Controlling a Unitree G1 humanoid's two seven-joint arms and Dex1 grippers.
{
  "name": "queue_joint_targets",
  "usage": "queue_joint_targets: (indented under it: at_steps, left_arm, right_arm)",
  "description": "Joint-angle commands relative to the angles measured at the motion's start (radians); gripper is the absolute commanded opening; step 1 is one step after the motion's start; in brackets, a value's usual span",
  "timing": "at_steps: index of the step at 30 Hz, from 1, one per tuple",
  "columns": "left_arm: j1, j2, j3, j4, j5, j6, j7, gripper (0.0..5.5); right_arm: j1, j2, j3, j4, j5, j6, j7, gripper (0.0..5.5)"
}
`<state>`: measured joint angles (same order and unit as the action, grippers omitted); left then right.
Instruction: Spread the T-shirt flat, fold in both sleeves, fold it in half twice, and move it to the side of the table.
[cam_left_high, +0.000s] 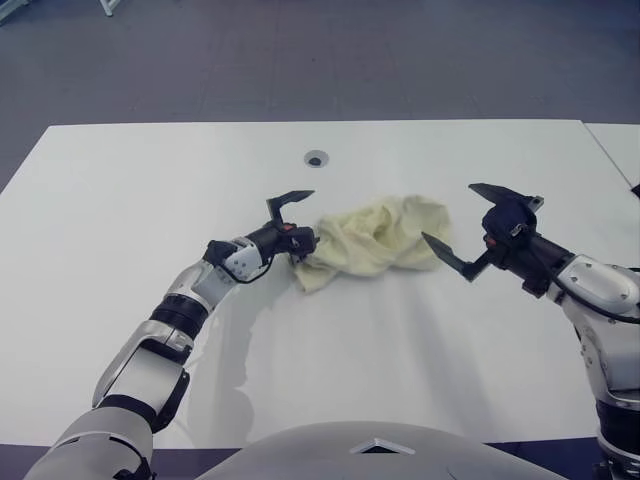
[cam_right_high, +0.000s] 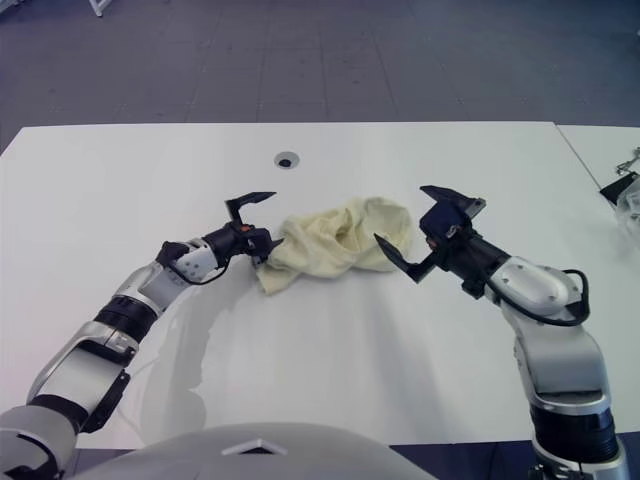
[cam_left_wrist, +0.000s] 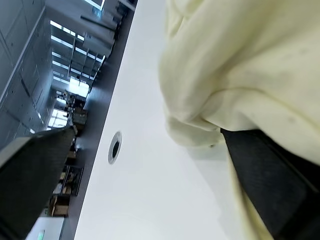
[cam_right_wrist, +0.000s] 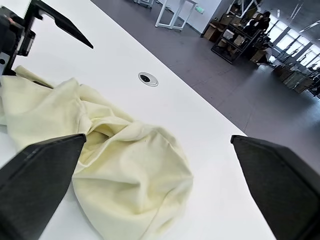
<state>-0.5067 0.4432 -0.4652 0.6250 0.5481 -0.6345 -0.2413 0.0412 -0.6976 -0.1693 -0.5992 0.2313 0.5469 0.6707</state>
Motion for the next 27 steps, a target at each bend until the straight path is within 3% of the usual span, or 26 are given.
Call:
queue_joint_targets:
  at_steps: [1, 4, 8, 11, 16, 27]
  left_arm:
    - [0.043, 0.027, -0.045, -0.018, 0.016, -0.103, -0.029, 5.39]
    - [0.111, 0.064, -0.046, -0.095, -0.009, -0.141, -0.061, 5.39]
    - [0.17, 0.097, -0.025, -0.185, -0.035, -0.138, -0.087, 5.39]
    - [0.062, 0.097, 0.067, -0.206, -0.074, -0.112, -0.049, 5.39]
    - [0.022, 0.089, 0.125, -0.222, -0.095, -0.094, -0.038, 5.39]
    - [0.066, 0.093, 0.181, -0.245, -0.126, -0.015, -0.035, 5.39]
  right_arm:
    - [-0.041, -0.041, -0.02, 0.038, -0.039, 0.004, -0.031, 5.4]
    - [-0.094, -0.027, -0.012, 0.185, -0.165, -0.056, -0.16, 5.4]
    - [-0.079, -0.004, 0.064, 0.294, -0.252, -0.143, -0.204, 5.4]
    - [-0.042, -0.032, 0.278, 0.416, -0.385, -0.132, -0.147, 5.4]
    - [-0.079, -0.026, 0.335, 0.497, -0.436, -0.143, -0.135, 5.4]
    - [0.081, -0.064, 0.322, 0.169, -0.286, 0.04, 0.034, 5.4]
